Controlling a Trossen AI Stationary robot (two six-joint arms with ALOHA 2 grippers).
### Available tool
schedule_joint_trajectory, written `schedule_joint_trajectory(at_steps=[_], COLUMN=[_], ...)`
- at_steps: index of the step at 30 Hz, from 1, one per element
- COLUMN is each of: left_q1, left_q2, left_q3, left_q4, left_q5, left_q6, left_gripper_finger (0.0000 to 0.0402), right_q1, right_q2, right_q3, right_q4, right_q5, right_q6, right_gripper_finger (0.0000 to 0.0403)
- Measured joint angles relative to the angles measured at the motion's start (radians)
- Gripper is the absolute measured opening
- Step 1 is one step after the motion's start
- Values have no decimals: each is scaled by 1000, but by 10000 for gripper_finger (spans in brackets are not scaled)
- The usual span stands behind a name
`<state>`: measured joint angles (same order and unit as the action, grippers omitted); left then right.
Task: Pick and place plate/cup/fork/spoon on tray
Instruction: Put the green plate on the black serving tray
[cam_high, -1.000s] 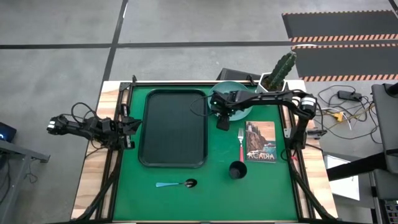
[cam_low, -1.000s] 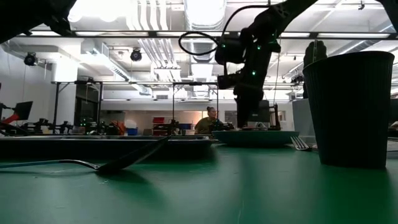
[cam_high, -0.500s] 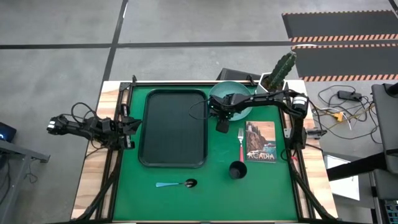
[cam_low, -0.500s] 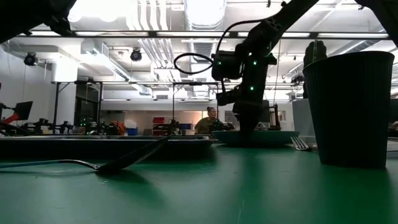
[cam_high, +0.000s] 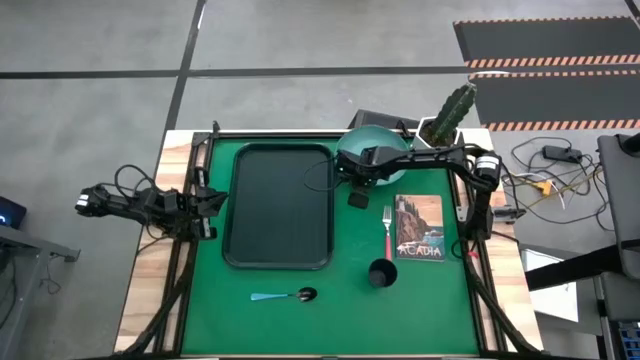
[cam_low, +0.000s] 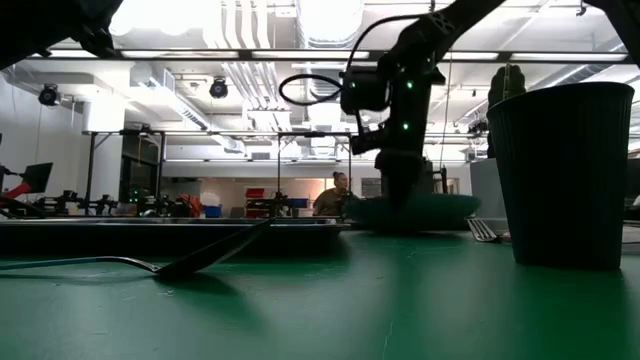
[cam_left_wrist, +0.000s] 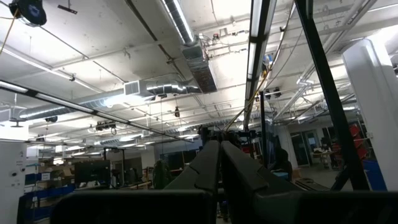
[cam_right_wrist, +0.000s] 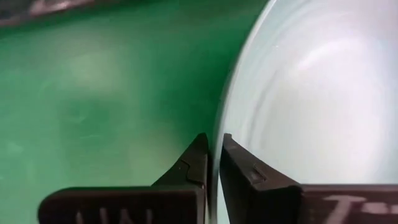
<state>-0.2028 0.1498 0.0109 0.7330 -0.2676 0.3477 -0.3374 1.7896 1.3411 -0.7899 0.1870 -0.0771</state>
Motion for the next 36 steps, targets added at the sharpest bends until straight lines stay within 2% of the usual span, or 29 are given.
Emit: schedule_joint_trajectory(at_steps=[4,14,21,25,30,36], left_q1=[0,0,0,0,0,0], left_q2=[0,-1,-2,-2,0,0], left_q3=[0,0,1,1,1,1], left_q4=[0,1,1,1,5,10], left_q5=[0,-2,-3,-3,-3,-3], left_q6=[0,0,0,0,0,0], left_gripper_finger=[0,0,0,0,0,0], right_q1=[23,114,200,223,231,231], right_q2=[-15,-45,-40,-23,34,148], right_q3=[59,195,204,205,242,347], right_q4=[-29,28,187,292,368,380], right_q5=[106,156,135,79,-3,-12], right_q6=[-20,-96,-175,-198,-222,-272], right_gripper_finger=[10,11,11,12,12,12])
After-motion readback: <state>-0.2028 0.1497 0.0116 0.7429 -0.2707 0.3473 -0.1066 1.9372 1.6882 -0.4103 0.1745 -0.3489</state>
